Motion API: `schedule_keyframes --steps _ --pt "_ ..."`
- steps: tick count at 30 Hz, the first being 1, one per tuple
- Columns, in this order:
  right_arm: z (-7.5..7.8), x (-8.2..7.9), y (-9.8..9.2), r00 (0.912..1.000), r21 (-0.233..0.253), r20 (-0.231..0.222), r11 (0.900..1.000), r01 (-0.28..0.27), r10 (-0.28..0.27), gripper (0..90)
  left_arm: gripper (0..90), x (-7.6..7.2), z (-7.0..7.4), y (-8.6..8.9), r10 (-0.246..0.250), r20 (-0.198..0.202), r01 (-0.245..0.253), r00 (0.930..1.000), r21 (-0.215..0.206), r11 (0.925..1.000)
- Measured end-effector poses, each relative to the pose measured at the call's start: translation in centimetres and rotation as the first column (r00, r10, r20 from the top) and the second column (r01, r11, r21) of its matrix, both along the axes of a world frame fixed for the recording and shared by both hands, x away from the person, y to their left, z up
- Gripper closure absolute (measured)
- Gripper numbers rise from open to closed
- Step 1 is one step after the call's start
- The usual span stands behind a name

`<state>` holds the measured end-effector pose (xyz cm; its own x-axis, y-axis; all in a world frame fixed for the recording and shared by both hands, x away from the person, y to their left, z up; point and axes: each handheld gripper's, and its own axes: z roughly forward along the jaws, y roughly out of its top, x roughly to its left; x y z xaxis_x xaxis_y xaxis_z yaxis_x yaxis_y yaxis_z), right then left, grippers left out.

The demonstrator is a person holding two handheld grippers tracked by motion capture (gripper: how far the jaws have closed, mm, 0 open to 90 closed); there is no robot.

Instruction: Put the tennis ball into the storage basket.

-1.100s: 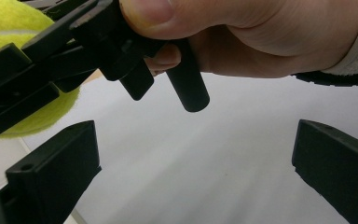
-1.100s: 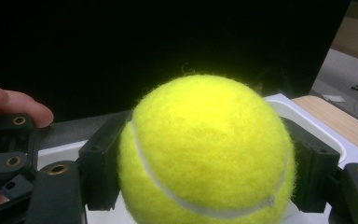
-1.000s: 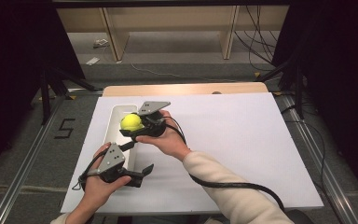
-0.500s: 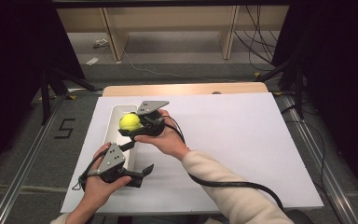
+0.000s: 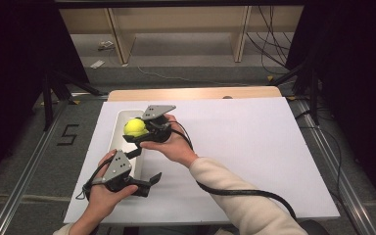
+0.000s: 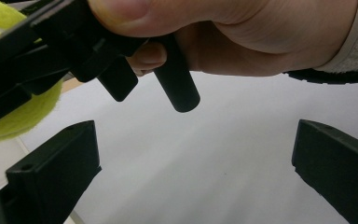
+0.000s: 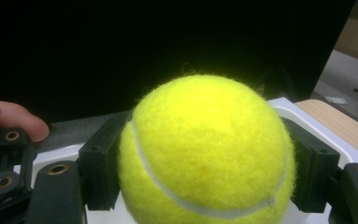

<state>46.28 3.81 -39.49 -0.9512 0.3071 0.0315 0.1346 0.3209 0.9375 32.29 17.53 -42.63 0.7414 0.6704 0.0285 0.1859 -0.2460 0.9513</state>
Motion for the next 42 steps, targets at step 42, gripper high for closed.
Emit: schedule_keyframes --steps 42 --pt "0.3 0.7 1.2 0.9999 -0.018 0.005 1.000 -0.015 0.015 27.2 0.4 -0.1 0.0 0.0 -0.004 -0.001 0.004 1.0000 0.002 1.0000"
